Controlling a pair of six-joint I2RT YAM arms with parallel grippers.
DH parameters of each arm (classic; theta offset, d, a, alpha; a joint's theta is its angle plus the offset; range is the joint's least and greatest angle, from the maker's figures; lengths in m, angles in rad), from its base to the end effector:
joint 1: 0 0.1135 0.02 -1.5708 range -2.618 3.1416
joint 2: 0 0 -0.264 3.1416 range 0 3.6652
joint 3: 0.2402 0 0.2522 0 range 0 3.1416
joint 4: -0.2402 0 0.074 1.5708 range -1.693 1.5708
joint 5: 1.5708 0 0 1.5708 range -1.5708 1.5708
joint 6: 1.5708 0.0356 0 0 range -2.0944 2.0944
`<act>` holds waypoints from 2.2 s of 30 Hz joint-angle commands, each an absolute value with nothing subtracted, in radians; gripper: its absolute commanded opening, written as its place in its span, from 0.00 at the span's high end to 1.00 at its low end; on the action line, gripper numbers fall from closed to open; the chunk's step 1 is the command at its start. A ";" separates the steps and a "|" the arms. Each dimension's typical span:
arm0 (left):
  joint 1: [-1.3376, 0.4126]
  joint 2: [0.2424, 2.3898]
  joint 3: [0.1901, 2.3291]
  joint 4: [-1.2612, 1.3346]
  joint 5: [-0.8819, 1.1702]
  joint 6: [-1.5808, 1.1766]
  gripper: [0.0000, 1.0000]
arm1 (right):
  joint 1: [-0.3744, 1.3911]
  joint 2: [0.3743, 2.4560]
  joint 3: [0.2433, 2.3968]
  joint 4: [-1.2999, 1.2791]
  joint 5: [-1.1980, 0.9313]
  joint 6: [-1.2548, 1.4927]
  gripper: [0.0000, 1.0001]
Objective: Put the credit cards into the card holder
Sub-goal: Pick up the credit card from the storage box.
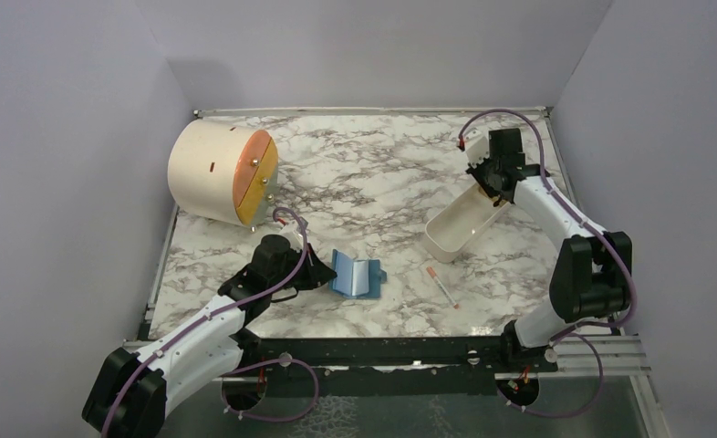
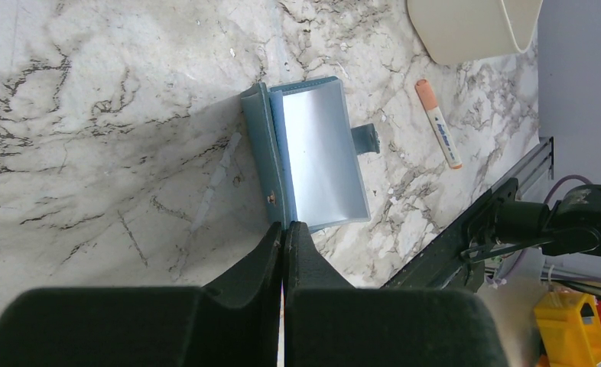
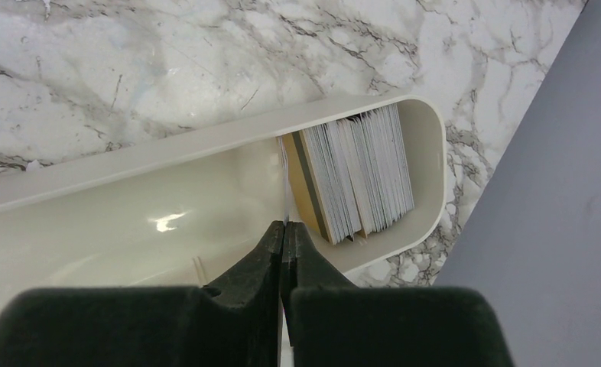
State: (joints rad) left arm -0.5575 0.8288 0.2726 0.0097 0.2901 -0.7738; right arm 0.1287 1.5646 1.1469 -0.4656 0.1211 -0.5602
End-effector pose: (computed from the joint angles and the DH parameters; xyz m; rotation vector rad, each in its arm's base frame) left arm 0.1420 -0.1005 0.1735 -0.0601 2.2924 -1.0561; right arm 0.3338 0.0389 0.2485 -0.7850 2.3472 -0.3362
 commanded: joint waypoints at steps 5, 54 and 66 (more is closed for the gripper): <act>-0.557 0.830 0.272 0.001 0.258 -0.780 1.00 | 0.121 1.506 1.189 -0.519 0.085 -0.485 0.99; -0.557 0.870 0.269 -0.001 0.218 -0.781 0.98 | 0.083 1.522 1.252 -0.549 0.045 -0.361 0.99; -0.557 0.848 0.266 -0.050 0.198 -0.785 0.92 | 0.084 1.450 1.205 -0.562 0.083 -0.243 0.99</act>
